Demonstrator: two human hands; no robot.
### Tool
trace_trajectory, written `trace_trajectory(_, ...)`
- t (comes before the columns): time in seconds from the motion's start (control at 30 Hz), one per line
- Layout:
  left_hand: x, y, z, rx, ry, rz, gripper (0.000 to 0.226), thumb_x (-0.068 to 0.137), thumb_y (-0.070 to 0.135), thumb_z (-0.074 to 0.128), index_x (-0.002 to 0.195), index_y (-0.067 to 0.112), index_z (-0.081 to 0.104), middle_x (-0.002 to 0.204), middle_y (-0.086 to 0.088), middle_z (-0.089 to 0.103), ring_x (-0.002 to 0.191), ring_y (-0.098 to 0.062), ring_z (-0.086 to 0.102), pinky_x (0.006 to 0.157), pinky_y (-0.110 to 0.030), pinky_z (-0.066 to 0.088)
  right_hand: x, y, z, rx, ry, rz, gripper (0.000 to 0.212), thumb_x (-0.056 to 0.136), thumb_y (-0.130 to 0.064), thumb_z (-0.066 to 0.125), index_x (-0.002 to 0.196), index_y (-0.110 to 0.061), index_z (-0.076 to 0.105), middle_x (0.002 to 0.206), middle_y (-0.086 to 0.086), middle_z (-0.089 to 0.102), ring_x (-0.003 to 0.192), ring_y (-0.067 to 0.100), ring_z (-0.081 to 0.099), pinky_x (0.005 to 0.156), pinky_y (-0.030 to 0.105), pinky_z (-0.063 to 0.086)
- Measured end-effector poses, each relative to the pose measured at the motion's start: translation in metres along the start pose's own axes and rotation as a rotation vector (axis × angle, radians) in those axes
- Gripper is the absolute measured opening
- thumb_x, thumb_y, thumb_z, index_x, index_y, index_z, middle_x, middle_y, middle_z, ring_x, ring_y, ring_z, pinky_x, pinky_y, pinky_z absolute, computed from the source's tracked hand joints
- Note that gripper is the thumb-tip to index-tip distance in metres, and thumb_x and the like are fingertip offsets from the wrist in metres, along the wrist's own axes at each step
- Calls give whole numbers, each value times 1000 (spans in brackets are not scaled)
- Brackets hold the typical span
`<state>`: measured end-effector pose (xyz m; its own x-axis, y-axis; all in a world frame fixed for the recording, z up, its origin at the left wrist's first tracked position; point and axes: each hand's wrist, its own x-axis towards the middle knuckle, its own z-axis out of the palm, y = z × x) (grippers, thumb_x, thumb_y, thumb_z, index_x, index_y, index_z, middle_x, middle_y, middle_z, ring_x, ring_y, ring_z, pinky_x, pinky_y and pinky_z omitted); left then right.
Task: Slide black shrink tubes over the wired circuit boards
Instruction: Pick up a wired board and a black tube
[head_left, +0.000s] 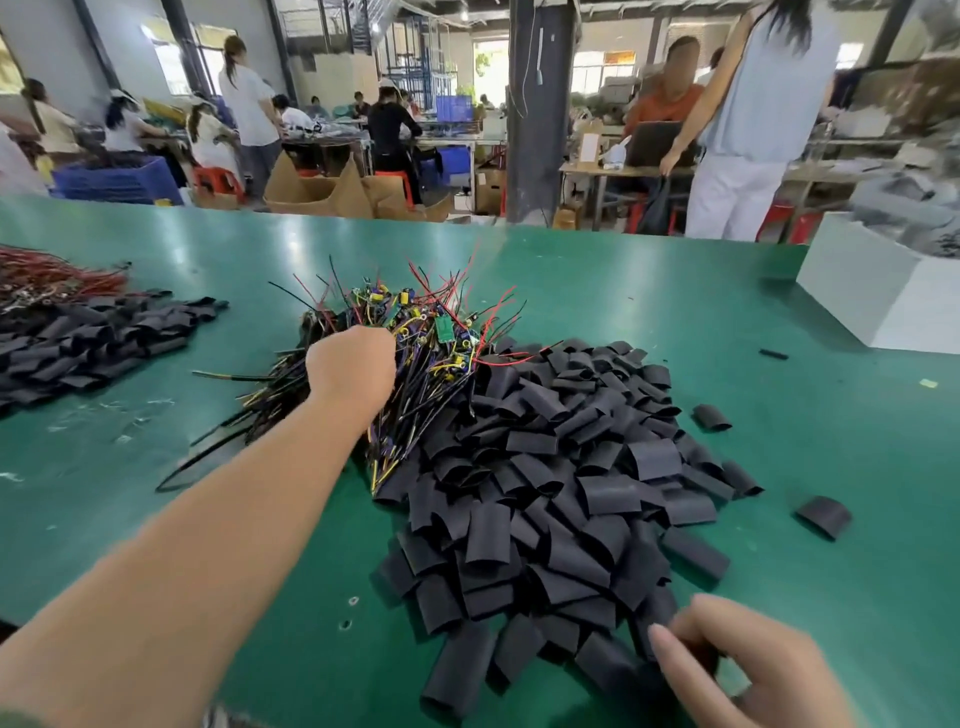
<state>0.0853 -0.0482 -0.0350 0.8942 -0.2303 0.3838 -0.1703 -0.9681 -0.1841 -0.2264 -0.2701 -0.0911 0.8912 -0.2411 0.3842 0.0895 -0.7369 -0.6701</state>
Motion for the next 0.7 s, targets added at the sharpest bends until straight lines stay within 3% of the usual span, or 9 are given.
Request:
trace_trajectory(0.1,9,-8,-20,-234,70,-122,21,94,26,57,81,9,58,72,-9,56,74,-34,58,59,-33,39,-3,-18,6,-25,-109,29,36,85,-38,68,58,-23,50,52,-9,48,50,4,48,49,12,35)
trace_trajectory(0.17,12,-15,-44,-425,154,-169,24,94,33,55,100,11,62,91,-14,65,88,-38,61,70,-36,45,2,-15,1,6,-155,37,30,83,-41,63,63,-22,53,55,-6,51,51,6,48,50,14,34)
trace_trajectory(0.27,-3,-11,-78,-818,138,-2,17,95,33,53,101,18,58,85,-2,72,75,-24,70,72,-34,53,11,-20,-4,-12,-204,68,18,84,-39,60,70,-28,57,67,-9,59,60,8,54,53,16,38)
trace_trajectory(0.33,-27,2,-93,-934,35,187,7,96,27,51,95,22,55,80,7,73,56,-12,69,57,-27,50,14,-21,1,-56,-193,-5,16,86,-31,64,71,-34,60,82,-15,60,71,7,57,59,15,43)
trace_trajectory(0.4,-55,18,-98,-968,-130,331,7,97,21,48,97,24,54,84,11,72,51,-10,67,49,-23,49,14,-29,7,-141,-240,-94,5,87,-35,65,87,-40,64,95,-22,56,85,5,56,71,14,44)
trace_trajectory(0.47,-79,30,-93,-1001,-296,401,14,98,15,43,105,22,53,85,9,71,49,-14,66,44,-24,51,6,-42,20,-318,-296,-273,27,85,-53,56,111,-46,59,117,-22,54,104,6,54,89,23,44)
trace_trajectory(0.53,-96,40,-83,-1001,-403,430,20,99,13,38,112,21,51,83,5,70,50,-18,65,50,-38,56,-2,-52,43,-431,-374,-418,47,79,-66,47,124,-55,48,135,-12,51,119,14,53,94,32,42)
trace_trajectory(0.6,-105,48,-74,-968,-465,460,24,101,13,33,118,24,47,84,3,69,51,-17,65,56,-46,57,-8,-61,69,-525,-455,-520,51,73,-70,43,123,-61,47,140,-11,51,125,13,53,93,32,44)
trace_trajectory(0.7,-114,57,-64,-1040,-529,512,34,99,6,29,115,34,38,87,3,68,53,-15,65,57,-37,58,4,-65,83,-635,-510,-524,34,76,-61,44,107,-60,60,132,-12,58,122,11,56,96,36,48)
